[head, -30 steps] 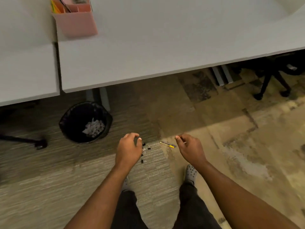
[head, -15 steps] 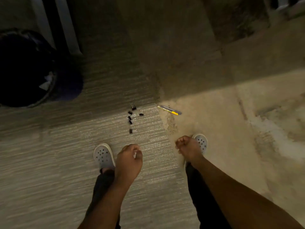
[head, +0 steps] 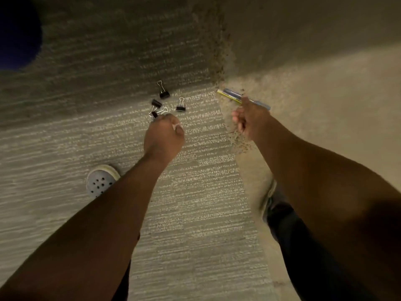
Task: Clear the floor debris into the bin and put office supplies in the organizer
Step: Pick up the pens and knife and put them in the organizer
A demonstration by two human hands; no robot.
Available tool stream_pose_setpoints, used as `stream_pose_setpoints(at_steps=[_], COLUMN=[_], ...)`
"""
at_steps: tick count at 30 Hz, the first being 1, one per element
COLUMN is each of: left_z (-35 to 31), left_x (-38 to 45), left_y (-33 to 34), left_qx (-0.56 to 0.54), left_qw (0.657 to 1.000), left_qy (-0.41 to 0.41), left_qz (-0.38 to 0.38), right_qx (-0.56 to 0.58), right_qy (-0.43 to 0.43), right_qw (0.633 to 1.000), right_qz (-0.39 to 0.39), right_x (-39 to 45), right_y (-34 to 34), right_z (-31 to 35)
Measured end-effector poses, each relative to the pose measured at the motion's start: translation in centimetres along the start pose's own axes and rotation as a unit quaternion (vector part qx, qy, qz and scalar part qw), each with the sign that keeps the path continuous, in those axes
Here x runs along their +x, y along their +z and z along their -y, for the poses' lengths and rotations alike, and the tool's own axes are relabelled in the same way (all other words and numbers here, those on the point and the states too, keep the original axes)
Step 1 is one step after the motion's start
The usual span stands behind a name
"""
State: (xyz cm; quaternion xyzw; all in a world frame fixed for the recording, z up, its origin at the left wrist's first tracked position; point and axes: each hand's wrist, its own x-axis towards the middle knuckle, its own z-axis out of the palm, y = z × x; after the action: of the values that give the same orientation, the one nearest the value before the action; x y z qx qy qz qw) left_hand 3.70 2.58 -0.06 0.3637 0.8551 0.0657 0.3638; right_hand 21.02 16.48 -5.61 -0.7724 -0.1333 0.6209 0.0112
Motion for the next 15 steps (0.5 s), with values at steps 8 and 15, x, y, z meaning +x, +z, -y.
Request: stream_pose_setpoints(at_steps=[8,15], left_z=[2.6,2.3], left_x=[-1.6,-2.1], left_y=[2.0,1.4], left_qx=[-0.054,-0.101], left_qw=[0.998,0.995], left_qy=[0.013,0.008], left_qz=[-0.008,0.003], right_qx=[0.216,0.049], right_qy=[0.070,0.022], right_qw=[0.974,0.995], right_qz=[-0.024,-0.088], right_x=[1.8,1.1], right_y=[2.2,2.5], right_z=[1.8,1.3])
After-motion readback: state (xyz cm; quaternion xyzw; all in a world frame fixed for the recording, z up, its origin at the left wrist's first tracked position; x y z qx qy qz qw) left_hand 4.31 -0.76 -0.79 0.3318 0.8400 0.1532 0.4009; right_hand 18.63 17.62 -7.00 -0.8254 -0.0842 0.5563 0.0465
